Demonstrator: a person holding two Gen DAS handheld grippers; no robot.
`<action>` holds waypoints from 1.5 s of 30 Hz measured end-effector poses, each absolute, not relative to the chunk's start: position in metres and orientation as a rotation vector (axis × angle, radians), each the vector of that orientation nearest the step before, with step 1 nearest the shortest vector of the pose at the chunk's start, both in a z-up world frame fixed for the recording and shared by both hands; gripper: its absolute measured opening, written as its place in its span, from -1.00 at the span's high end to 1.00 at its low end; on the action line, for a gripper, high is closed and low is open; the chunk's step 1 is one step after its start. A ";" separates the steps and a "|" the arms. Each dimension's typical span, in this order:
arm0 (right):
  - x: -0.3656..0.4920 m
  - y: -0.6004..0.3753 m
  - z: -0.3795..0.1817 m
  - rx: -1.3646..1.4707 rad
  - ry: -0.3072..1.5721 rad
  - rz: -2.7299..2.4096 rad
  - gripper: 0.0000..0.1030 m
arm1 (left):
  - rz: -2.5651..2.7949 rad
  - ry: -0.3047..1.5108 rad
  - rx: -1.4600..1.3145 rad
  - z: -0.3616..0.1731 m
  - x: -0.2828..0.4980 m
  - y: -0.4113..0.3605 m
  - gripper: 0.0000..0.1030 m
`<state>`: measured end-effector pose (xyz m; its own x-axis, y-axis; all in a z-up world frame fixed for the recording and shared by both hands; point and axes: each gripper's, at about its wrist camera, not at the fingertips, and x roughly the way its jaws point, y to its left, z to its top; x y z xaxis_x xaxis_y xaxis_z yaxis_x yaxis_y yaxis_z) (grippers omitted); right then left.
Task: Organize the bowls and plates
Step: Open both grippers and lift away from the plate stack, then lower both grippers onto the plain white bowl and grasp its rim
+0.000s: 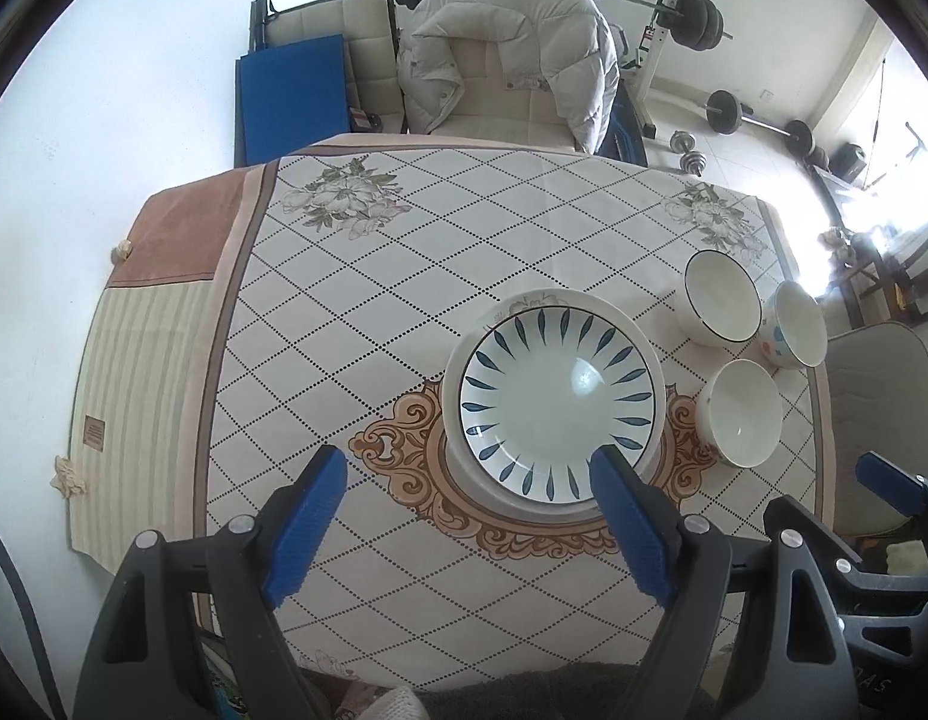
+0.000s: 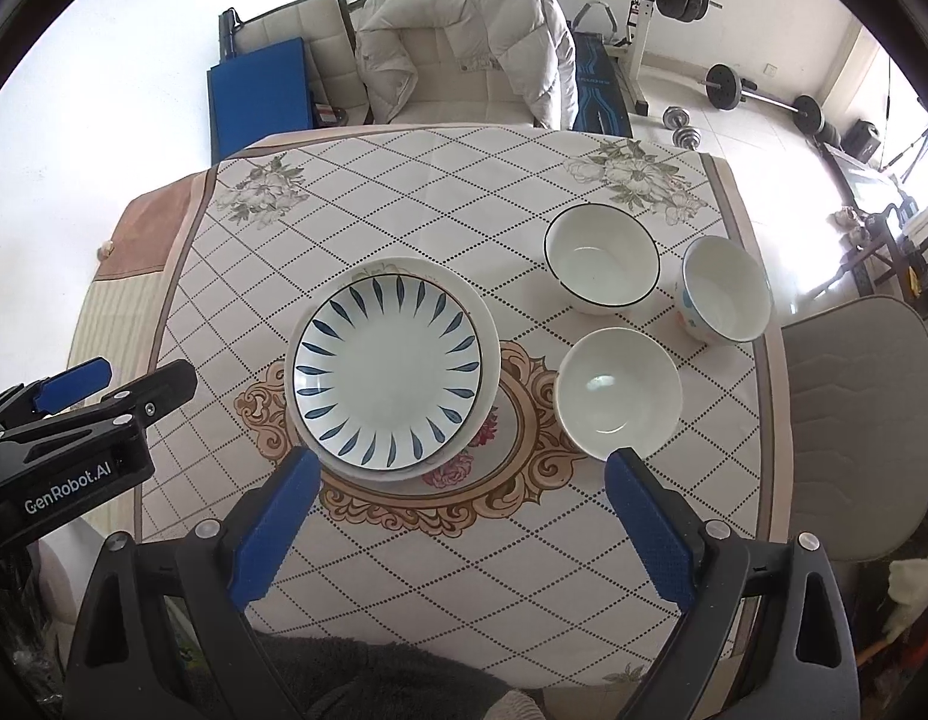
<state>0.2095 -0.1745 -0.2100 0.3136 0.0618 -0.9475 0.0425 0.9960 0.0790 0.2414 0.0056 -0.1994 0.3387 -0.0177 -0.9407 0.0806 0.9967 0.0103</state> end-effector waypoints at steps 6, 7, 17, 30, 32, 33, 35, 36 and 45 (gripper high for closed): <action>0.185 -0.165 -0.179 0.124 1.208 -0.007 -0.90 | -0.088 1.171 0.076 -0.174 0.214 0.017 -0.61; 0.182 -0.163 -0.174 0.125 1.199 -0.016 -0.90 | -0.099 1.167 0.077 -0.171 0.211 0.020 -0.61; 0.153 -0.135 -0.158 0.153 1.171 -0.094 -0.90 | -0.178 1.139 0.099 -0.166 0.194 0.039 -0.71; 0.142 -0.169 -0.162 0.307 1.111 -0.103 -1.00 | -0.157 1.013 0.167 -0.159 0.195 0.024 -0.86; 0.143 -0.189 -0.169 0.346 1.117 -0.117 -1.00 | -0.165 0.998 0.182 -0.159 0.199 0.011 -0.86; 0.144 -0.202 -0.172 0.369 1.122 -0.126 -1.00 | -0.172 0.993 0.180 -0.159 0.201 0.005 -0.86; 0.143 -0.230 -0.177 0.401 1.124 -0.165 -1.00 | -0.175 0.985 0.180 -0.159 0.205 -0.010 -0.86; 0.142 -0.245 -0.180 0.410 1.123 -0.186 -1.00 | -0.190 0.988 0.176 -0.160 0.208 -0.019 -0.86; 0.171 -0.369 -0.249 0.495 1.233 -0.209 -0.97 | -0.300 1.195 0.185 -0.229 0.267 -0.129 -0.79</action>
<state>0.1711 -0.3691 -0.2495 0.3289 0.1104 -0.9379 0.4135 0.8760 0.2482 0.2669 -0.1293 -0.2288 0.3339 -0.1313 -0.9334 0.3249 0.9456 -0.0167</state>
